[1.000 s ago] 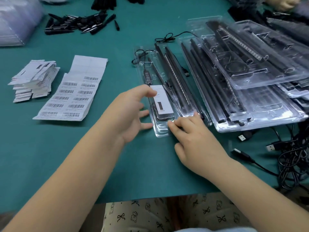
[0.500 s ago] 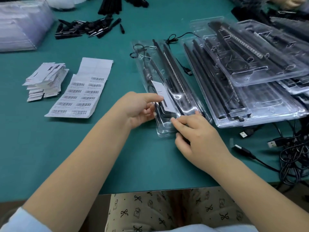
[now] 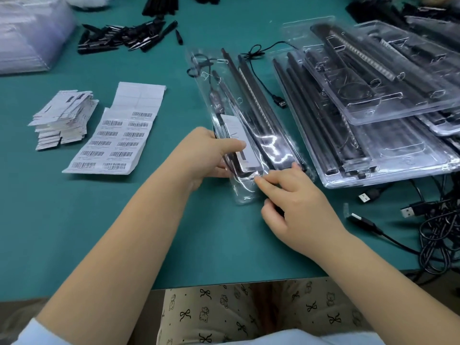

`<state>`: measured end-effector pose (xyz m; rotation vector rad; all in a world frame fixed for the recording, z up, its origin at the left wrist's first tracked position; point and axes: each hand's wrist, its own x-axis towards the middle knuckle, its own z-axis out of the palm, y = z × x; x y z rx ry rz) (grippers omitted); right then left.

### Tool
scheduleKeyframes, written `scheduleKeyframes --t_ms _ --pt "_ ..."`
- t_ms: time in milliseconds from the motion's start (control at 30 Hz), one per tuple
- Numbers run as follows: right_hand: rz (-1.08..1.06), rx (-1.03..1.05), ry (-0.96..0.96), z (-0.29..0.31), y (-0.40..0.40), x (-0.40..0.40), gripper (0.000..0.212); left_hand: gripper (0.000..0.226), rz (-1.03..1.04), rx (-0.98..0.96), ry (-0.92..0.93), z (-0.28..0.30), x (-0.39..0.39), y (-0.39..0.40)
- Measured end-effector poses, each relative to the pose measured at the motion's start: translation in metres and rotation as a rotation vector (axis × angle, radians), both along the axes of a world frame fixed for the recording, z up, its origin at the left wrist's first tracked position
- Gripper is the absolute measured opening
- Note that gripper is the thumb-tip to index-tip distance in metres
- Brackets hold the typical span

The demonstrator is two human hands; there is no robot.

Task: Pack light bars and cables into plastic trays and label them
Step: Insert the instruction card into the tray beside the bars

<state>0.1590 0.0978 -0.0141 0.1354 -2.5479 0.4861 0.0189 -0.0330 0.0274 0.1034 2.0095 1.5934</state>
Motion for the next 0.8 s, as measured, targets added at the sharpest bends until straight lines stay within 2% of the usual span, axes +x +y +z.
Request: scheduleKeyframes --t_ms 100,133,233,300,433,500,667,733,800 --pt "0.027 -0.032 -0.008 0.002 0.002 0.0 0.035 0.051 0.121 0.052 -0.039 -0.006 0.004 0.005" --pt "0.031 -0.037 -0.001 0.002 0.002 0.002 0.035 0.051 0.141 0.069 -0.047 -0.007 0.006 0.007" --pt "0.035 -0.068 0.018 0.003 0.004 0.004 0.034 0.022 0.159 0.129 -0.064 -0.011 0.011 0.013" --pt "0.042 -0.08 0.018 0.003 0.004 0.004 0.033 0.017 0.191 0.183 -0.072 -0.012 0.013 0.013" --pt "0.056 -0.081 0.021 0.004 0.002 0.005 0.033 0.017 0.147 0.211 -0.033 -0.016 0.014 0.011" --pt "0.077 -0.11 0.009 0.006 0.001 0.005 0.033 0.018 0.19 0.26 -0.059 -0.016 0.014 0.01" --pt "0.053 -0.397 0.058 0.021 -0.005 0.009 0.019 0.013 0.284 0.402 -0.067 -0.013 0.009 0.007" --pt "0.032 -0.533 0.067 0.027 -0.009 0.013 0.021 0.02 0.278 0.402 -0.05 -0.011 0.005 0.001" --pt "0.052 -0.53 0.047 0.032 -0.017 0.018 0.023 0.025 0.231 0.351 -0.008 -0.008 -0.001 -0.01"
